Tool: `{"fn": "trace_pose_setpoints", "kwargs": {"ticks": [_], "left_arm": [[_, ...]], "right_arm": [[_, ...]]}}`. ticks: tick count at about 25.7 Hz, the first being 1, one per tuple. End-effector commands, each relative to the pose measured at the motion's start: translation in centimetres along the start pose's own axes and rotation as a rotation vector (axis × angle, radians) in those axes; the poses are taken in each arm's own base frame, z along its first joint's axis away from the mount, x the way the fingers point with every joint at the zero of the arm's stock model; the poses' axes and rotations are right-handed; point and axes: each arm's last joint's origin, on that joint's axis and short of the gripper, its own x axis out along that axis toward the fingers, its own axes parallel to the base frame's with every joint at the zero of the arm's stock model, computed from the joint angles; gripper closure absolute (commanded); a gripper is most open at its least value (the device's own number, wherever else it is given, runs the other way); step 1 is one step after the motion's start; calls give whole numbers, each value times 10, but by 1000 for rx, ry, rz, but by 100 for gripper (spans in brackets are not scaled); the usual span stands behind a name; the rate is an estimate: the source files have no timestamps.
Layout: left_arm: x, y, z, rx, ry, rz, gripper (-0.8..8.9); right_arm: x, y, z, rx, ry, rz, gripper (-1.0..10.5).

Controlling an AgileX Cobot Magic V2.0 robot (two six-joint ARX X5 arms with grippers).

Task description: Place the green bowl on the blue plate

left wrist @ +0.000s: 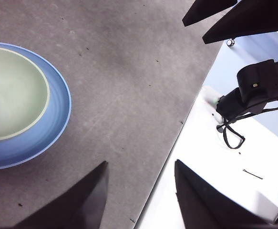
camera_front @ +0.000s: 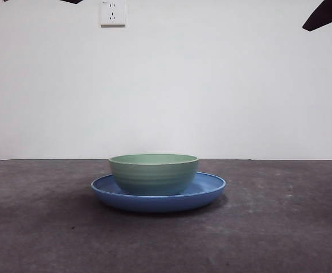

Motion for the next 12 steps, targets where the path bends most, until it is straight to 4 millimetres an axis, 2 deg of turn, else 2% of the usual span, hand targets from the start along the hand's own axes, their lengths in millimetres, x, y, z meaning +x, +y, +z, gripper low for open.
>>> {"fn": "trace_pose_setpoints", "kwargs": {"ticks": [1,3,5,6,8,12], "left_arm": [[1,0,2,17,0,-10,589],[1,0,2,17,0,-10,599],[1,0,2,17,0,-10,619],[1,0,2,17,0,-10,658],[1,0,2,17,0,-10,799],[1,0,2,19,-2,-10,804]], "right_arm": [[-1,2,4,-27,-10,7,701],[-1,2,4,-27,-9,7,704],[-1,2,4,-27,-9,7,766],[-1,2,4,-27,-9,7,826],[-1,2,4,-39,-9,7,945],[-1,2,4,-46,-10,7,941]]}}
